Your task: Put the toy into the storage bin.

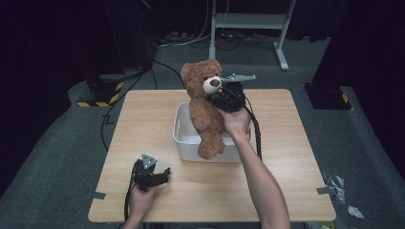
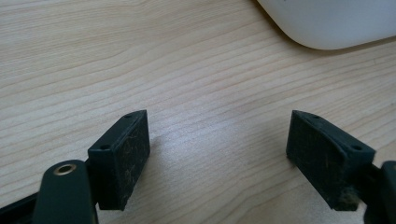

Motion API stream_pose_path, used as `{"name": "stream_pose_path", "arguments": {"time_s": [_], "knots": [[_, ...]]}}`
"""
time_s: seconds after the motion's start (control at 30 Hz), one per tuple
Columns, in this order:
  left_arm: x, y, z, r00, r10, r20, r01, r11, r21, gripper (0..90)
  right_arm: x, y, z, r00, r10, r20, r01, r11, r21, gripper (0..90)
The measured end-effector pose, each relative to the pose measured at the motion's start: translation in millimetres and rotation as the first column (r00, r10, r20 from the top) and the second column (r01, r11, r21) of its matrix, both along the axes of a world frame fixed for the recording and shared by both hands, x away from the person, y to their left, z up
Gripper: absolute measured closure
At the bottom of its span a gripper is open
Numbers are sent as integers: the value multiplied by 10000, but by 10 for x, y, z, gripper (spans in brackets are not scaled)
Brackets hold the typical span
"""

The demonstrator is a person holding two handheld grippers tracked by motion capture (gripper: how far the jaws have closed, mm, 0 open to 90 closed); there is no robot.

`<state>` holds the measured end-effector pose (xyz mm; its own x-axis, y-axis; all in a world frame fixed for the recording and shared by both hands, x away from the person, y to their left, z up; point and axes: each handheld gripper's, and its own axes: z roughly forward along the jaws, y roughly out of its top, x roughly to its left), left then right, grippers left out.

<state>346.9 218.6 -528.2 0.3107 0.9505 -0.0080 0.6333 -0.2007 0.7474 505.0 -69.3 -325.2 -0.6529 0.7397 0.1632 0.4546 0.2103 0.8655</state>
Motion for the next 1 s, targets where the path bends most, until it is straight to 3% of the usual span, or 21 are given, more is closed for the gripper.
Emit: {"name": "stream_pose_path", "arguments": {"time_s": [0.43,1.0], "knots": [[8,5,0,10000,-33,23,33,10000,55,214,-2,-57,-48,9999,-55,-123,54,10000,-76,734],[9,3,-2,10000,-5,36,5,10000,33,215,36,0,-147,9996,-30,-282,19,9993,-385,735]]}}
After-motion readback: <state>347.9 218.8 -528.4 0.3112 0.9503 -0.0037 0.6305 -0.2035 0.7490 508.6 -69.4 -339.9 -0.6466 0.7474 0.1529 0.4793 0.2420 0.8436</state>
